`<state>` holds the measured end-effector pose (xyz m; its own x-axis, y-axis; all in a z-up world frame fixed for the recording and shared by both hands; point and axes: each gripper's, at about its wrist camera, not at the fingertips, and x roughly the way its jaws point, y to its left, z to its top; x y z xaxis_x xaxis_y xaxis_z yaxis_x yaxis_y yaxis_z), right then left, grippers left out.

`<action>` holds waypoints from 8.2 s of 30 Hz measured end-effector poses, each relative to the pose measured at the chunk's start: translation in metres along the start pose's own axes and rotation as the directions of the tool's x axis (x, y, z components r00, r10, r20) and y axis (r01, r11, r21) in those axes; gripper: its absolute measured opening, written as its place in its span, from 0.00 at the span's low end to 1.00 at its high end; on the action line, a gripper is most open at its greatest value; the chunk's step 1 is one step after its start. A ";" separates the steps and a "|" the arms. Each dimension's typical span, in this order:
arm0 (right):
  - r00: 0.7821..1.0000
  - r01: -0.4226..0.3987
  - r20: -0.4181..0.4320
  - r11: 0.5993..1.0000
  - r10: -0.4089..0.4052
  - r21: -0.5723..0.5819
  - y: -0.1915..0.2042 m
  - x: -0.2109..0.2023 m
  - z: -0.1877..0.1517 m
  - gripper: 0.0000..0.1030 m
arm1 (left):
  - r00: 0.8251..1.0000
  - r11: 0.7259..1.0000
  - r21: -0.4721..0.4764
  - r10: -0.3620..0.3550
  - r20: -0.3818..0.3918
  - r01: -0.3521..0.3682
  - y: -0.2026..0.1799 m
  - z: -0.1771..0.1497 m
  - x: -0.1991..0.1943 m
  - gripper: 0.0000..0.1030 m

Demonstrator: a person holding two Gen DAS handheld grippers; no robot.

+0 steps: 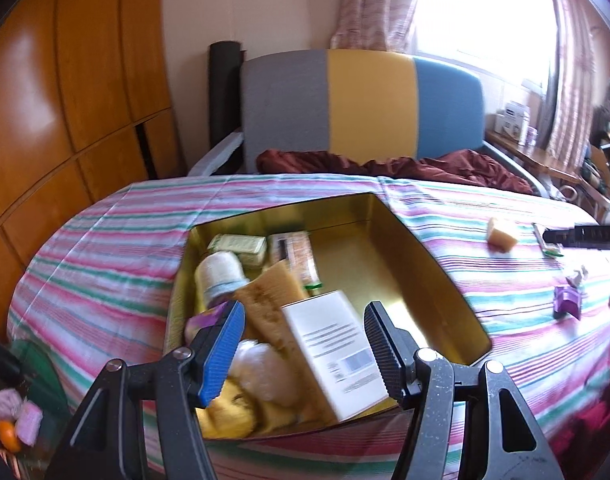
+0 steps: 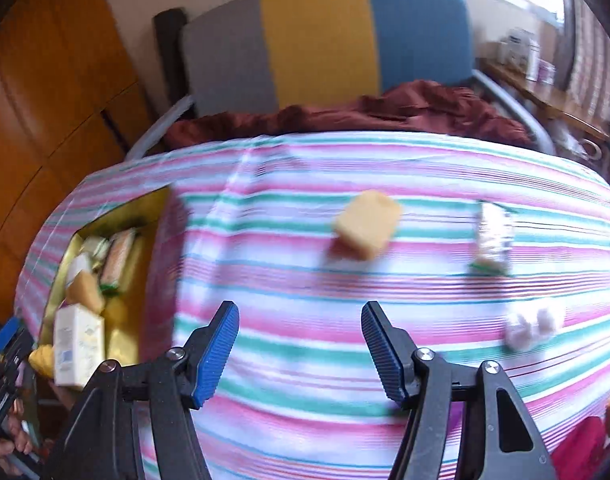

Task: Organize objects
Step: 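Open the right gripper to release the beige box and withdraw, then grasp the yellow sponge with the left gripper while the right gripper grasps the plastic-wrapped white ball, then carry the yellow sponge into the gold tin with the left gripper while the right gripper holds the white ball, then carry the white ball with the right gripper into the gold tin and release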

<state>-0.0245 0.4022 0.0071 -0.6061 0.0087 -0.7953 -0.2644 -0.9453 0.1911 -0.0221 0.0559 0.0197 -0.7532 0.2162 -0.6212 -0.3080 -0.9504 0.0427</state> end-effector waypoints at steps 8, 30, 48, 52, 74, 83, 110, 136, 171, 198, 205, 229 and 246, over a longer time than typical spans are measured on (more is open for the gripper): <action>0.973 0.183 0.076 0.926 -0.219 0.331 -0.136 -0.012 0.012 0.63 | 0.994 0.991 0.080 -0.107 0.001 0.107 -0.053 0.018 0.005 0.61; 0.999 0.031 -0.030 0.710 -0.014 0.704 -0.218 0.012 -0.021 0.63 | 0.933 0.927 0.182 -0.285 -0.222 0.327 -0.226 0.054 0.086 0.68; 0.995 0.060 -0.101 0.721 0.013 0.690 -0.218 0.028 -0.020 0.63 | 0.937 0.878 0.366 -0.214 -0.276 0.308 -0.300 0.097 0.196 0.85; 0.993 0.068 -0.118 0.721 0.020 0.689 -0.220 0.033 -0.020 0.63 | 0.931 0.867 0.375 -0.228 -0.287 0.328 -0.313 0.102 0.217 0.86; 0.973 0.171 -0.218 0.858 -0.070 0.485 -0.199 0.052 -0.006 0.33 | 0.920 0.891 0.315 -0.223 -0.321 0.326 -0.301 0.055 0.196 0.51; 0.966 0.198 -0.237 0.877 -0.100 0.437 -0.198 0.053 -0.006 0.33 | 0.937 0.912 0.271 -0.243 -0.250 0.308 -0.263 0.002 0.128 0.51; 0.951 0.259 -0.254 0.905 -0.176 0.339 -0.193 0.046 -0.013 0.33 | 0.933 0.917 0.193 -0.322 -0.160 0.349 -0.237 -0.029 0.110 0.52; 0.942 0.293 -0.250 0.910 -0.224 0.292 -0.177 0.062 -0.003 0.31 | 0.920 0.911 0.148 -0.363 -0.149 0.384 -0.210 -0.017 0.064 0.51; 0.943 0.303 -0.220 0.920 -0.251 0.249 -0.166 0.056 0.000 0.31 | 0.925 0.930 -0.340 -0.244 -0.291 0.139 0.005 0.078 0.148 0.51; 0.947 0.288 -0.216 0.923 -0.236 0.256 -0.165 0.053 0.001 0.31 | 0.895 0.947 -0.320 -0.148 -0.421 0.006 -0.001 0.099 0.227 0.64; 0.952 0.286 -0.190 0.921 -0.241 0.265 -0.166 0.048 0.003 0.31 | 0.963 0.975 -0.215 -0.110 -0.247 0.056 -0.003 0.092 0.144 0.72; 0.999 0.044 0.027 0.999 -0.044 0.031 -0.036 -0.005 0.033 0.31 | 0.999 0.996 -0.078 0.042 -0.021 -0.044 0.021 0.009 0.015 0.81; 0.938 -0.279 -0.292 0.910 0.188 -0.308 0.221 0.078 -0.005 0.32 | 0.995 0.981 -0.168 0.097 -0.009 -0.098 0.081 0.000 0.006 0.82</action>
<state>-0.1261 0.1919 -0.0156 -0.3988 -0.2650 -0.8779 0.1592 -0.9628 0.2184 -0.0517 -0.0198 0.0196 -0.7742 0.1205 -0.6213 -0.1313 -0.9909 -0.0287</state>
